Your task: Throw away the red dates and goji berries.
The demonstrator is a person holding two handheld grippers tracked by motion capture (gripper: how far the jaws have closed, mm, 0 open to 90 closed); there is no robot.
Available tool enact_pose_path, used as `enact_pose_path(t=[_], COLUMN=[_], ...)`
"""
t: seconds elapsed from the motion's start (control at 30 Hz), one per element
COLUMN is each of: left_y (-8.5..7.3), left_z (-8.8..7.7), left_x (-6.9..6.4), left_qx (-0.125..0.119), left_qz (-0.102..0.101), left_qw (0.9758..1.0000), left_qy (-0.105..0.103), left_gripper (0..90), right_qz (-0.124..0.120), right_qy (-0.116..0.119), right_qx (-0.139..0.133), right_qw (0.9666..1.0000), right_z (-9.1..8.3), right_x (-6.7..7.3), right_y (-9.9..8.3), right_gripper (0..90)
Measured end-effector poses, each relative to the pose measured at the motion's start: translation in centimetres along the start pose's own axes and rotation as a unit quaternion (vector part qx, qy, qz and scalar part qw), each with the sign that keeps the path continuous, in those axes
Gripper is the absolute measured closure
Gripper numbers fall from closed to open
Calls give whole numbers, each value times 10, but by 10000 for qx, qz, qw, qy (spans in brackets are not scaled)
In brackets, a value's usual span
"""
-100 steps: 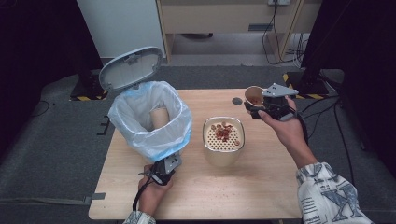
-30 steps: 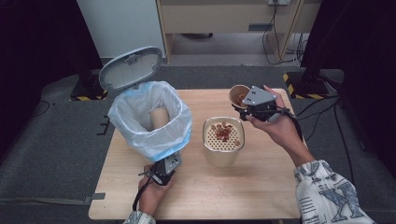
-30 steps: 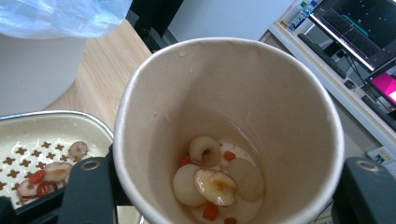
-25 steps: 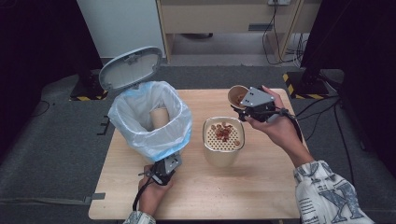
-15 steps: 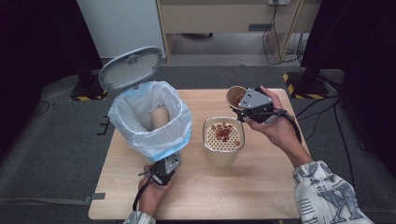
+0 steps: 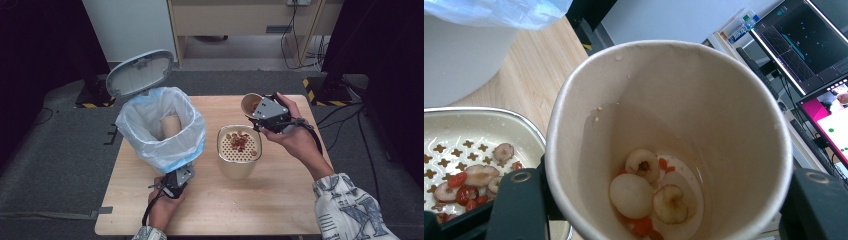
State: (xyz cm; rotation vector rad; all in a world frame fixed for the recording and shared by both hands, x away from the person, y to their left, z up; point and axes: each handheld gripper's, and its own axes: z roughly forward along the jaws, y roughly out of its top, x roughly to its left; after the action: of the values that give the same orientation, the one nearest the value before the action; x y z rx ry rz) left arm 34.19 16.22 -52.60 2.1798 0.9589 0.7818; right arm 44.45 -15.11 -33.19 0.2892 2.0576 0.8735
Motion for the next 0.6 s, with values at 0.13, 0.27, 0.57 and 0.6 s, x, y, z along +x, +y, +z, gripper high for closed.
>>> enact_pose_path(t=[0.13, 0.27, 0.57, 0.6], left_y=[0, 1, 1, 1], left_z=[0, 1, 0, 0], left_x=[0, 2, 2, 2], left_qx=[2, -6, 28, 29], left_qz=[-12, 159, 195, 186], left_qw=[10000, 9998, 9998, 9998], left_qy=[23, -72, -67, -67], left_gripper=[889, 889, 889, 889], right_qz=[-50, -121, -326, -348], right_qy=[-30, -32, -110, -113], right_qx=[7, 4, 36, 32], right_qw=[10000, 9999, 9994, 9993], right_z=[0, -2, -4, -4], right_x=[1, 2, 3, 3], right_y=[0, 2, 6, 7], right_gripper=[339, 339, 339, 339])
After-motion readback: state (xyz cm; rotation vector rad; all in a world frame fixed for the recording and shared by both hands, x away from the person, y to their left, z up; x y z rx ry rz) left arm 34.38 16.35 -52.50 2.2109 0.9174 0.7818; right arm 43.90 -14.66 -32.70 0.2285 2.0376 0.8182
